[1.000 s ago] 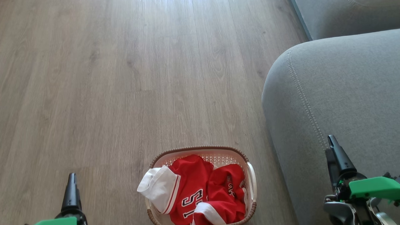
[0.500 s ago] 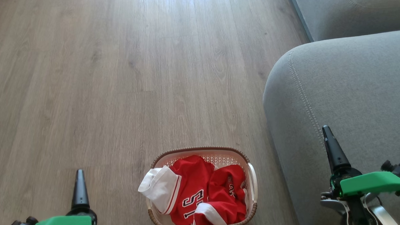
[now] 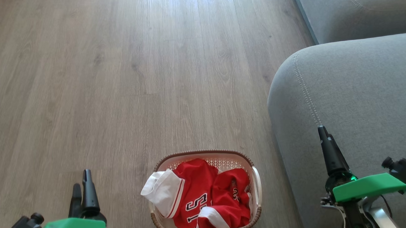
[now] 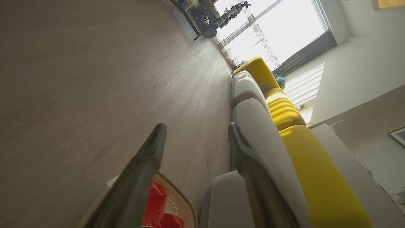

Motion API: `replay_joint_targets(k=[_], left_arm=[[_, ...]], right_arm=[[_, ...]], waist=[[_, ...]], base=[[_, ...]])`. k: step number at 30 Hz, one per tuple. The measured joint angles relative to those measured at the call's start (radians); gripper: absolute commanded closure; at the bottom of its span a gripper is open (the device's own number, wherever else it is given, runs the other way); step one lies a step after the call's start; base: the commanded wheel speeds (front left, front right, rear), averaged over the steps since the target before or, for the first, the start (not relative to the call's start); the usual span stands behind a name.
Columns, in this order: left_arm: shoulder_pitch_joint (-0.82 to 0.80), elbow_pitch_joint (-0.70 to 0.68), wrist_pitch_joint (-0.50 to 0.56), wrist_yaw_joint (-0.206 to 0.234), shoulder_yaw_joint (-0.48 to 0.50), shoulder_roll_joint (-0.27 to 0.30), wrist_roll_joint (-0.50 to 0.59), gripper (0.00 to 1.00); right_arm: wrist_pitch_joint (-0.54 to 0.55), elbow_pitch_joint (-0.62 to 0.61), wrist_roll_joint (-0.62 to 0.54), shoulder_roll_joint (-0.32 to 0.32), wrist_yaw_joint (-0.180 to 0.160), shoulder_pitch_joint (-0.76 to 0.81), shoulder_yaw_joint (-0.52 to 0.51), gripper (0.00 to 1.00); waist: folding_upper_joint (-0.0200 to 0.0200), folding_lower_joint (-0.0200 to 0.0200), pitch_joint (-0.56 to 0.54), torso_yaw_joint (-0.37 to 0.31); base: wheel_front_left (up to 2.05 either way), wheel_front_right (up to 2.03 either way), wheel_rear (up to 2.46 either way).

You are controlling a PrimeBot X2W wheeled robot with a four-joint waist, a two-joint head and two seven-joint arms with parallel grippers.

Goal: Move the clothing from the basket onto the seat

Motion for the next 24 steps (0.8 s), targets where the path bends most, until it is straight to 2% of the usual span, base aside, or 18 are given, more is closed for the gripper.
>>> replay_joint_targets(k=[7,24], left_arm=[[0.018,-0.001,-0.021,0.007,-0.018,0.012,0.125,0.00],[0.042,0.013,-0.067,0.018,-0.073,0.033,0.352,0.00]], right_arm=[[-0.004,0.001,-0.119,0.017,0.000,0.002,-0.010,0.00],[-0.005,0.031,-0.389,0.051,0.000,0.005,-0.049,0.00]], waist=[[0.0000,0.0000,-0.001,0.001],[0.0000,0.0000,-0.002,0.000]], base=[[0.00,0.00,0.00],[0.00,0.00,0.00]])
